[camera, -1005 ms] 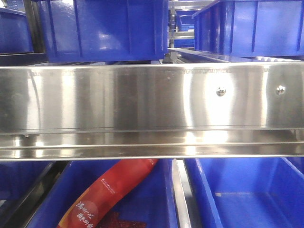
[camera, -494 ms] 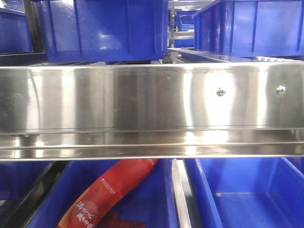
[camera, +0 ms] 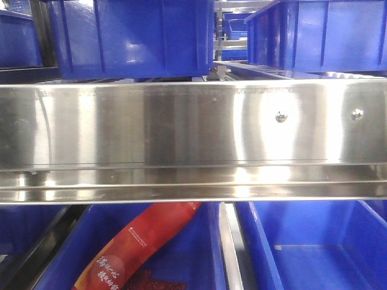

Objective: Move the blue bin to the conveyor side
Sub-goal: 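Pull the held blue bin back out of the shelf with both grippers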

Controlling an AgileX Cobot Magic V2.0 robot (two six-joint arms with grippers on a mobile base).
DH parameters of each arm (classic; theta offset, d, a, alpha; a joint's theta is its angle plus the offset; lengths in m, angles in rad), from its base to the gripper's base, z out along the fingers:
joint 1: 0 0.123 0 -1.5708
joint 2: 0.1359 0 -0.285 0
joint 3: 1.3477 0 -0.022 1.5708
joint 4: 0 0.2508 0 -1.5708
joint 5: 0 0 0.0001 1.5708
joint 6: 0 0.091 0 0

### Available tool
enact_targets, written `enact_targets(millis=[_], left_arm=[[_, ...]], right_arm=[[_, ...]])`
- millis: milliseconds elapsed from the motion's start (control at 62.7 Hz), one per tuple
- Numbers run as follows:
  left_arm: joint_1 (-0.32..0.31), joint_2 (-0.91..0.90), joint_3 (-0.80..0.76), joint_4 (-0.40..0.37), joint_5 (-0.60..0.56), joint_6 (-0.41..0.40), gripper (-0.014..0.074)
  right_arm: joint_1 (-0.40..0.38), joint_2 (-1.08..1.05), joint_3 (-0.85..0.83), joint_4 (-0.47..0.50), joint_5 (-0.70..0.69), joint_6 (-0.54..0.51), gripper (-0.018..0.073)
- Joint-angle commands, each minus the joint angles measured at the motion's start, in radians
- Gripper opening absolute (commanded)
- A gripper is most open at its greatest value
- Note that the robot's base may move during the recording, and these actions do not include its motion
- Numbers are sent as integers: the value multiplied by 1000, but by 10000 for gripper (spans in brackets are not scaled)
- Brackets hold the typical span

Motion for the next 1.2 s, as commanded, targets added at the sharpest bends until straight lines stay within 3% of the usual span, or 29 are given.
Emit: enact_targets(millis=[0,1180], left_arm=[[-7,-25,-13,-6,-90,1,-20],[-7,-25,-13,-6,-90,1,-20]], right_arm=[[4,-29,-17,14,-126,-24,-79],[4,-29,-17,14,-126,-24,-79]])
